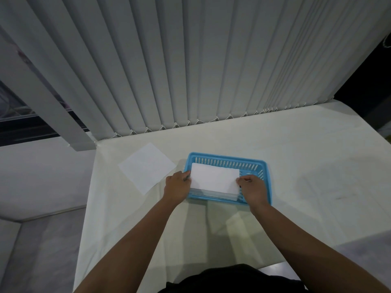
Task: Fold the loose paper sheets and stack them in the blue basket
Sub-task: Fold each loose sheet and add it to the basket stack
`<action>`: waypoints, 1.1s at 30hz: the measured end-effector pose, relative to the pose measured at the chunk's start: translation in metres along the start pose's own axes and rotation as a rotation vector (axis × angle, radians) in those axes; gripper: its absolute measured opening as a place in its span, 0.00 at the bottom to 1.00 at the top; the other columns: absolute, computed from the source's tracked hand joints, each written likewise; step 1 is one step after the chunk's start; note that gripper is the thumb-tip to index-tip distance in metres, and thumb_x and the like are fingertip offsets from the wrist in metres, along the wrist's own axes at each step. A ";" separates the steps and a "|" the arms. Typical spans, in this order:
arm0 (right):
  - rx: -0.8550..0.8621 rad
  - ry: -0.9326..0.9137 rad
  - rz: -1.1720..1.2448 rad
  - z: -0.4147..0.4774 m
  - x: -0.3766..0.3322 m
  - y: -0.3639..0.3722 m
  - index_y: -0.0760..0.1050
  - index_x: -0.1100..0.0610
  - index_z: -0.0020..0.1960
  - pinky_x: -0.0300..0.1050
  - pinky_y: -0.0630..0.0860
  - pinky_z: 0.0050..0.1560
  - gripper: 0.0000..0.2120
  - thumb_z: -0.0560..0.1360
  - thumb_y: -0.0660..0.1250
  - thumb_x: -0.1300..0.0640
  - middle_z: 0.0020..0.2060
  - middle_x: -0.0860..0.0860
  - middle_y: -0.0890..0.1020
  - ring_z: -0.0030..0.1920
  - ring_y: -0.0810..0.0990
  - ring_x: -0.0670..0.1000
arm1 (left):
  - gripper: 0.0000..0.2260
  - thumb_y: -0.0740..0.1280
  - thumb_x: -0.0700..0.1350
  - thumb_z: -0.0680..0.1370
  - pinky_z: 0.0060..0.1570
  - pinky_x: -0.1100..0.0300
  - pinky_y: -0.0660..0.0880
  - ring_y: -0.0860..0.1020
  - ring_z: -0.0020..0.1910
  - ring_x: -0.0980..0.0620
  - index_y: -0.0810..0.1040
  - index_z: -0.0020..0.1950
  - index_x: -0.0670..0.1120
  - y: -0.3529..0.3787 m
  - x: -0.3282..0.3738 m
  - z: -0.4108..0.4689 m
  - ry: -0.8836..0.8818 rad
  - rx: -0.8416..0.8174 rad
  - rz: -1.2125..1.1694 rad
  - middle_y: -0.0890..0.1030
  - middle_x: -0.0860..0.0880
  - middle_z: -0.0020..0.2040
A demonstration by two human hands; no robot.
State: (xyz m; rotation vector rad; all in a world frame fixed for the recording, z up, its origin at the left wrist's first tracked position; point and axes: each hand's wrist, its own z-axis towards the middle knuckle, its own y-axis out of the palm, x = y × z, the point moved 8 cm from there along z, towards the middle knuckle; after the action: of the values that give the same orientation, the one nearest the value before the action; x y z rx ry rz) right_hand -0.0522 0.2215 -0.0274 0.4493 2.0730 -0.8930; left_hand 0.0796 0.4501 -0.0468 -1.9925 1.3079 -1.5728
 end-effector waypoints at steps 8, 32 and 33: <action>-0.087 -0.499 -0.900 -0.027 -0.021 0.028 0.54 0.50 0.77 0.59 0.47 0.75 0.28 0.80 0.53 0.42 0.78 0.49 0.54 0.77 0.52 0.58 | 0.24 0.51 0.56 0.81 0.71 0.50 0.62 0.61 0.73 0.44 0.54 0.77 0.55 0.005 0.022 -0.011 0.214 0.089 0.441 0.58 0.45 0.78; -0.315 -0.846 -0.964 -0.030 -0.125 0.154 0.62 0.51 0.75 0.56 0.51 0.75 0.27 0.78 0.58 0.43 0.76 0.49 0.61 0.75 0.57 0.57 | 0.24 0.59 0.53 0.79 0.71 0.45 0.62 0.62 0.73 0.41 0.62 0.75 0.49 -0.102 -0.071 0.024 -0.124 0.325 0.218 0.64 0.45 0.76; -0.339 -0.871 -0.991 -0.028 -0.134 0.170 0.61 0.51 0.75 0.55 0.52 0.74 0.27 0.78 0.57 0.43 0.76 0.49 0.61 0.75 0.58 0.57 | 0.25 0.60 0.53 0.79 0.71 0.45 0.62 0.61 0.74 0.41 0.62 0.75 0.49 -0.110 -0.078 0.029 -0.162 0.312 0.224 0.64 0.45 0.76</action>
State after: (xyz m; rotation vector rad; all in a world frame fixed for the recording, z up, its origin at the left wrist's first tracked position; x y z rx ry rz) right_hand 0.1125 0.3573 0.0166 -1.0694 1.4709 -0.9731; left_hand 0.1570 0.5630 -0.0301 -1.6811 1.1024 -1.3836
